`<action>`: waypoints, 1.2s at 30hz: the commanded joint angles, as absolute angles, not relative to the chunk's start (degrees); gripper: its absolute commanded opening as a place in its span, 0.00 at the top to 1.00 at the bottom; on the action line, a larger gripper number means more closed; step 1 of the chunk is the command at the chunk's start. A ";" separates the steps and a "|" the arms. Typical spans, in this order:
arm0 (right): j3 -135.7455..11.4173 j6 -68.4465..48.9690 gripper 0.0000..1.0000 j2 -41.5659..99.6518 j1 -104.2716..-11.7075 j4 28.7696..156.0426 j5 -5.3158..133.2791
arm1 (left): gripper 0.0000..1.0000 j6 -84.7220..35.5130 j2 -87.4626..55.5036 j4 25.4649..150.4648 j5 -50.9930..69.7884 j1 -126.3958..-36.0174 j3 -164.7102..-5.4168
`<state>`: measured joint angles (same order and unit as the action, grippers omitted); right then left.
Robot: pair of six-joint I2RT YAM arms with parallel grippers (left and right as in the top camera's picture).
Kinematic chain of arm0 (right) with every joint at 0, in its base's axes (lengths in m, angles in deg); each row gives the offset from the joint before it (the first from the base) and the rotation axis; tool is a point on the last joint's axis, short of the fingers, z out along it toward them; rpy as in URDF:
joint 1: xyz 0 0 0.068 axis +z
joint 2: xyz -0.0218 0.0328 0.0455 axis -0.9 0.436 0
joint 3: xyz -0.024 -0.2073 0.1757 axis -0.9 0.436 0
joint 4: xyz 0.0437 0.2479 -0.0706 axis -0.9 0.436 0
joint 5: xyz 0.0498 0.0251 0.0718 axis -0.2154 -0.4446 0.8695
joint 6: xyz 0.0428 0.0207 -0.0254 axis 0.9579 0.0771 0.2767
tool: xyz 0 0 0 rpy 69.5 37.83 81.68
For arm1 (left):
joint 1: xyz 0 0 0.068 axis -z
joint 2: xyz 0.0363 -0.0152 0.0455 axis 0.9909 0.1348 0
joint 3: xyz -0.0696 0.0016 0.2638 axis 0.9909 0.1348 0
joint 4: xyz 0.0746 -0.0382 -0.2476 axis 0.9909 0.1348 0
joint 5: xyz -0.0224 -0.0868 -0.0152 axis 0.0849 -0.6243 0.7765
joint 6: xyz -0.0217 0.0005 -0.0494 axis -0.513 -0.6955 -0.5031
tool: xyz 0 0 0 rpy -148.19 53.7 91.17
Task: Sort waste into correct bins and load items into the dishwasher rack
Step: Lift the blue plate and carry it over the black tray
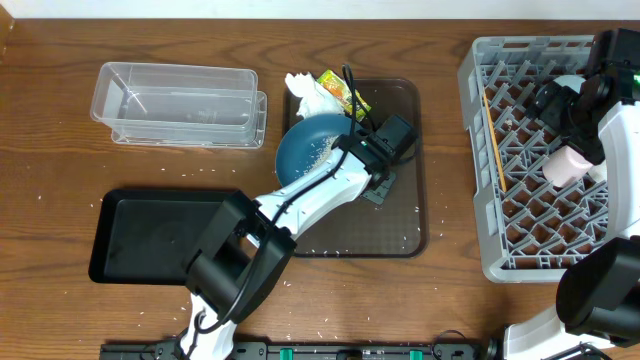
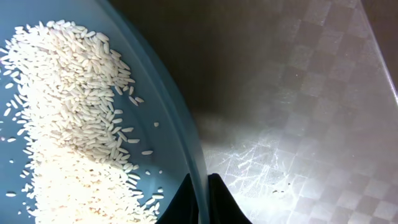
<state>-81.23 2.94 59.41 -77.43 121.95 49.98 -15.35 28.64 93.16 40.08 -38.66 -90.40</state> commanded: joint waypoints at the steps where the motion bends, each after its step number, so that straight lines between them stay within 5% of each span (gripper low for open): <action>1: -81.91 3.55 0.01 59.44 -78.07 122.01 49.98 | 0.94 -16.62 25.65 94.23 38.99 -39.03 -90.18; 21: -81.91 3.55 0.01 59.44 -78.07 122.01 49.98 | 0.94 -29.84 12.82 101.35 39.19 -40.32 -90.16; 36: -81.91 3.55 0.01 59.44 -78.07 122.03 49.98 | 0.94 -40.75 3.24 107.80 38.62 -54.09 -90.16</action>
<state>-81.23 2.94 59.41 -77.43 121.95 49.98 -37.05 5.93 106.69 38.45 -51.56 -90.33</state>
